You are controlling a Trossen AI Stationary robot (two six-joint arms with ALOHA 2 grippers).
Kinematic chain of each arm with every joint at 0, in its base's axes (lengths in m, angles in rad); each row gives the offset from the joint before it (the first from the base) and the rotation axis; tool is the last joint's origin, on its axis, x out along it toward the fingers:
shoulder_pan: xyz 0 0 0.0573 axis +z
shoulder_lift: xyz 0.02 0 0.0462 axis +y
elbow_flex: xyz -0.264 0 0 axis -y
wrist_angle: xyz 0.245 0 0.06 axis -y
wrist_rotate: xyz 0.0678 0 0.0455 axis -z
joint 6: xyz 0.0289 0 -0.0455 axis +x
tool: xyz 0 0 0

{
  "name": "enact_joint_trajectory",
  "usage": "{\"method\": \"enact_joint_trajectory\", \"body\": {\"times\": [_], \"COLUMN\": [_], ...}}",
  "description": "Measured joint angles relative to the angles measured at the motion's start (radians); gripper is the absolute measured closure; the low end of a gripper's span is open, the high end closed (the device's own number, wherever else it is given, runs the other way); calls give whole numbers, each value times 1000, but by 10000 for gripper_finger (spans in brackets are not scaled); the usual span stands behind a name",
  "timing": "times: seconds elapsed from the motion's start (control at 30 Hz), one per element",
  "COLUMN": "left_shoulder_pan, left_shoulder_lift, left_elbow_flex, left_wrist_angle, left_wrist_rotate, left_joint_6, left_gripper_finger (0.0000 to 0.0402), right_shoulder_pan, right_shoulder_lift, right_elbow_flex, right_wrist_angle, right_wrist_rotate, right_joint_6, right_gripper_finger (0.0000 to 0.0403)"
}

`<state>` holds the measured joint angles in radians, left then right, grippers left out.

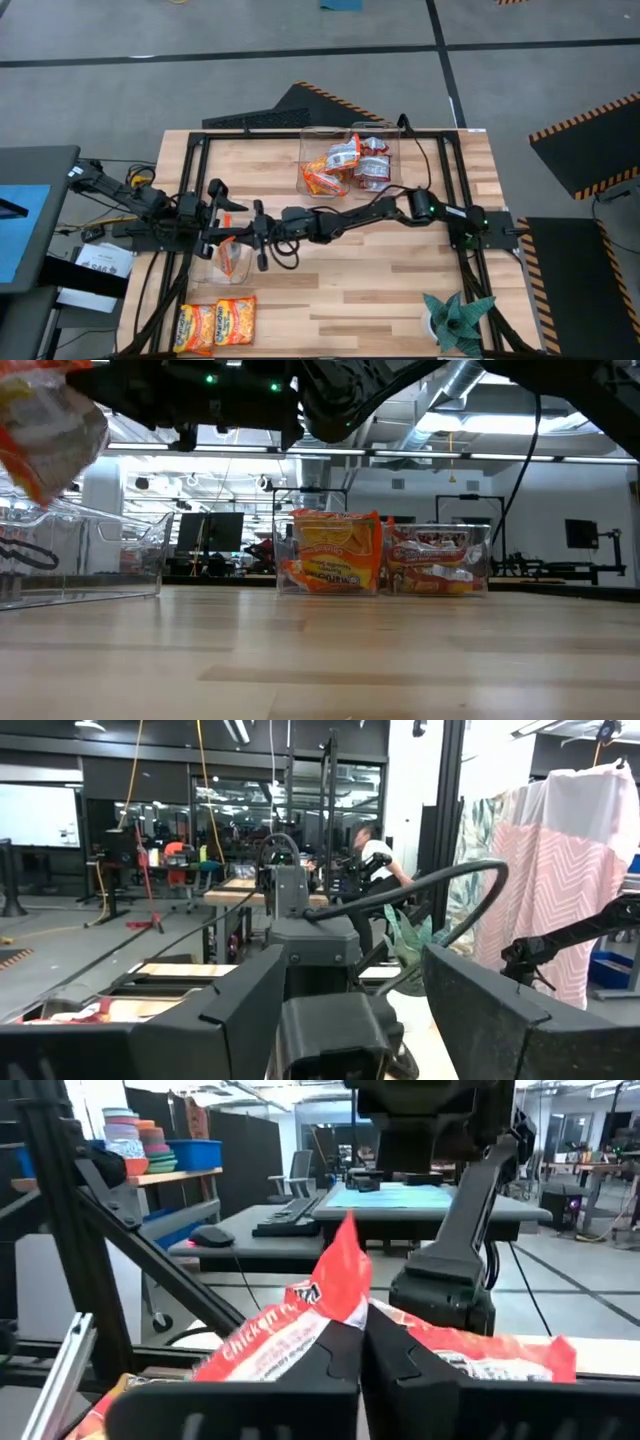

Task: Sort Maruchan noodles
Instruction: Put the orange noodle pack into the bottom left transparent bin

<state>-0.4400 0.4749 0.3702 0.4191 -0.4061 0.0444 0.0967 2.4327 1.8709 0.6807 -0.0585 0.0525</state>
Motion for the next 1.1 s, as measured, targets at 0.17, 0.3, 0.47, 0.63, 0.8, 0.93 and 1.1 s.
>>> {"method": "enact_joint_trajectory", "body": {"times": [0.17,0.3,0.47,0.63,0.8,0.93,1.1], "left_shoulder_pan": [0,0,0,0,0,0,0], "left_shoulder_lift": [0,0,0,2,3,3,14], "left_elbow_flex": [0,0,0,0,0,0,0], "left_wrist_angle": [-9,-11,-11,-12,-21,-27,-25], "left_wrist_rotate": [0,-1,-2,-2,-2,-2,0], "left_joint_6": [0,-1,-2,-3,-5,-7,-7], "left_gripper_finger": [178,178,178,178,178,178,178], "right_shoulder_pan": [-4,-15,-25,-34,-28,2,90], "right_shoulder_lift": [15,18,-48,-147,-270,-407,-645], "right_elbow_flex": [31,31,31,30,-32,-204,-560], "right_wrist_angle": [-99,-185,-417,-714,-1017,-1113,-951], "right_wrist_rotate": [6,6,8,8,55,148,315], "right_joint_6": [8,57,-16,-110,-149,-115,-2], "right_gripper_finger": [351,298,213,156,149,149,149]}}
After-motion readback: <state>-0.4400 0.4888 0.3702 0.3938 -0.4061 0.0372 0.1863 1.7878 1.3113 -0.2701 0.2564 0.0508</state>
